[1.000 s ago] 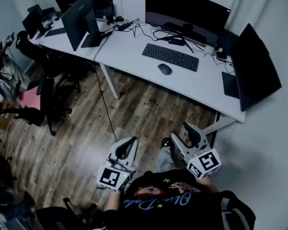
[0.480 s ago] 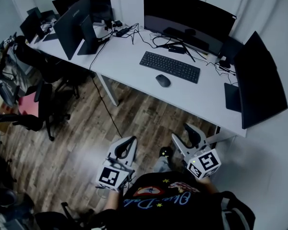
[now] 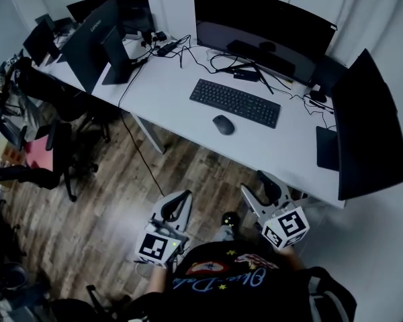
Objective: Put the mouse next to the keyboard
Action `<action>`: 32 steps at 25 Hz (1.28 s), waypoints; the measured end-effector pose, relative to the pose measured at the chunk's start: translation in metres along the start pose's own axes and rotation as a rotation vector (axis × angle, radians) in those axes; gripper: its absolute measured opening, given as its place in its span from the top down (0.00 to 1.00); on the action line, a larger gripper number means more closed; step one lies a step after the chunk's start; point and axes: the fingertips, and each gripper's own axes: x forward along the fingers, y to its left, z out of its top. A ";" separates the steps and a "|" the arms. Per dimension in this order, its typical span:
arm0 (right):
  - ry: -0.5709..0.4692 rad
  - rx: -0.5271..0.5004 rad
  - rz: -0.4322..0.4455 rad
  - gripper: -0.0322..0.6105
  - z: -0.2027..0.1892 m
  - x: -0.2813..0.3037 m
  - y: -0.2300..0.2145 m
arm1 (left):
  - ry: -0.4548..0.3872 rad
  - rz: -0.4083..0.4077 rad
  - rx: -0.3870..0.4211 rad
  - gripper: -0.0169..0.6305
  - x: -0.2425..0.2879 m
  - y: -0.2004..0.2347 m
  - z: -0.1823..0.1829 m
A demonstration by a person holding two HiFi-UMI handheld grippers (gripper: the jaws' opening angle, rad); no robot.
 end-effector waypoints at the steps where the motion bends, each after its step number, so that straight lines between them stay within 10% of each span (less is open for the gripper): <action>1: 0.002 0.002 0.003 0.65 0.000 0.003 -0.006 | 0.005 0.004 -0.001 0.97 0.006 0.001 0.000; 32: 0.135 0.056 0.069 0.62 -0.025 0.110 -0.119 | 0.076 0.051 0.022 0.97 0.144 0.056 0.023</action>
